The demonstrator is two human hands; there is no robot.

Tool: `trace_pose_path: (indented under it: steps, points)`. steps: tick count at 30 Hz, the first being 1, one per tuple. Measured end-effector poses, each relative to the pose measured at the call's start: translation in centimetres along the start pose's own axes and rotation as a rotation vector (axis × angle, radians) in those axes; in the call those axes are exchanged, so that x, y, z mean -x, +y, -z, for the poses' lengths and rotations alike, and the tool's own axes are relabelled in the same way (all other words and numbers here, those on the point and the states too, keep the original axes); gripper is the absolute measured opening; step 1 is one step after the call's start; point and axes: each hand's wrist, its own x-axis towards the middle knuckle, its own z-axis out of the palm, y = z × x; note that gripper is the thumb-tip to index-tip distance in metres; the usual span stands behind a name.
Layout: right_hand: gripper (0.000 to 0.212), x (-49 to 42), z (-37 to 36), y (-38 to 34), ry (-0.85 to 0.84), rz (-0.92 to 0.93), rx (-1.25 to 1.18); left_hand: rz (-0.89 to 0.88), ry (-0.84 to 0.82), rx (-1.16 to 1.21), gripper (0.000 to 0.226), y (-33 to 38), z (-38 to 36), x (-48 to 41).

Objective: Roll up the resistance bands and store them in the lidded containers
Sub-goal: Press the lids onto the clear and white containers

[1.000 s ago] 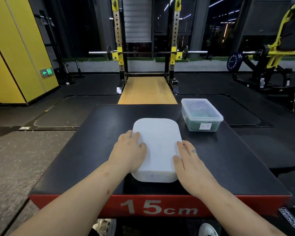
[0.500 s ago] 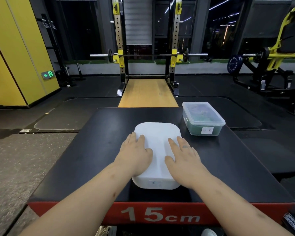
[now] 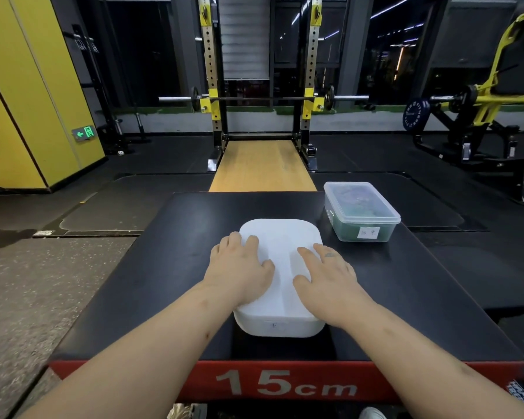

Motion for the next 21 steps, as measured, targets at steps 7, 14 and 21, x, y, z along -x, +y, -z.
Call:
trace_pose_path:
  steps: [7, 14, 21]
  points:
    - [0.065, -2.6, 0.5, 0.2, -0.029, 0.005, 0.016, 0.0, -0.104, 0.093, 0.061, -0.7, -0.4, -1.5]
    - [0.063, -2.7, 0.0, 0.6, -0.066, 0.004, -0.024, 0.012, -0.168, 0.123, 0.066, -0.4, -0.3, -1.6]
    - [0.059, -4.0, 0.5, 0.6, -0.023, -0.016, 0.009, -0.016, -0.013, 0.102, 0.042, -0.7, -0.5, -2.8]
